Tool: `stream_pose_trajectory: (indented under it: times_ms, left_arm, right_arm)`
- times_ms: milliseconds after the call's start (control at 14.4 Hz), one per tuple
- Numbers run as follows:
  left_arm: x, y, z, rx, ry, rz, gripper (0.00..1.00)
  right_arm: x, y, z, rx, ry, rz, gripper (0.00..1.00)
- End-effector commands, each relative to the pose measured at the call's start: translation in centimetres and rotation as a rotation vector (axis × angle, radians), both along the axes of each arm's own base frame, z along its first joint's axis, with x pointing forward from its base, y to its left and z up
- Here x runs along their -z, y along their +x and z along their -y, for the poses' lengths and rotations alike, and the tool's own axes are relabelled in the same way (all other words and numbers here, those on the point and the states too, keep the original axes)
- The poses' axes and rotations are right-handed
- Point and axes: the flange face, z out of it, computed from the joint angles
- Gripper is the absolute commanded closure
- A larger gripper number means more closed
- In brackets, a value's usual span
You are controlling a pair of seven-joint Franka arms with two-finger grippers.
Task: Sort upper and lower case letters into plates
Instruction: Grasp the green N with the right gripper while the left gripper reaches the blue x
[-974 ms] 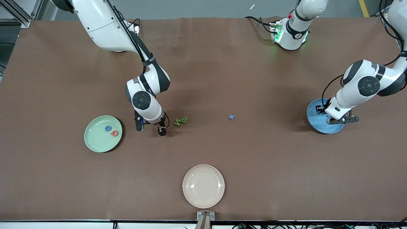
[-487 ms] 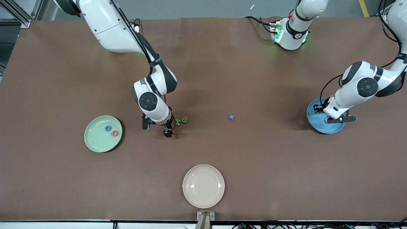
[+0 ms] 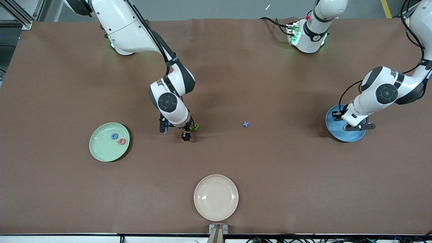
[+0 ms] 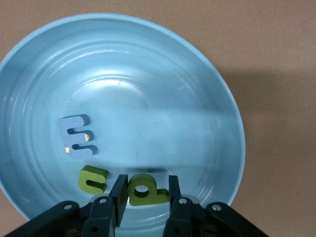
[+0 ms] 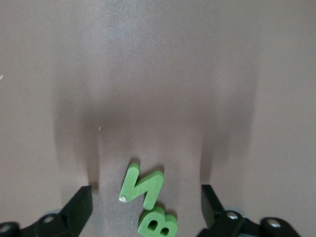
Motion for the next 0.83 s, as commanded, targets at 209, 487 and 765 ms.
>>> stream_pose_trajectory:
  times_ms: [209, 487, 765]
  left_arm:
    - [0.0, 0.1, 0.0, 0.003, 0.012, 0.018, 0.64]
    - [-1.6, 0.9, 0.2, 0.014, 0.045, 0.040, 0.06]
    - [-6.5, 2.6, 5.1, 0.025, 0.018, 0.036, 0.01]
  right_arm:
    - [1.0, 0.6, 0.5, -0.002, -0.010, 0.003, 0.11]
    - [1.1, 0.3, 0.1, -0.021, -0.010, 0.003, 0.31]
    - [0.9, 0.3, -0.1, -0.021, -0.007, 0.006, 0.63]
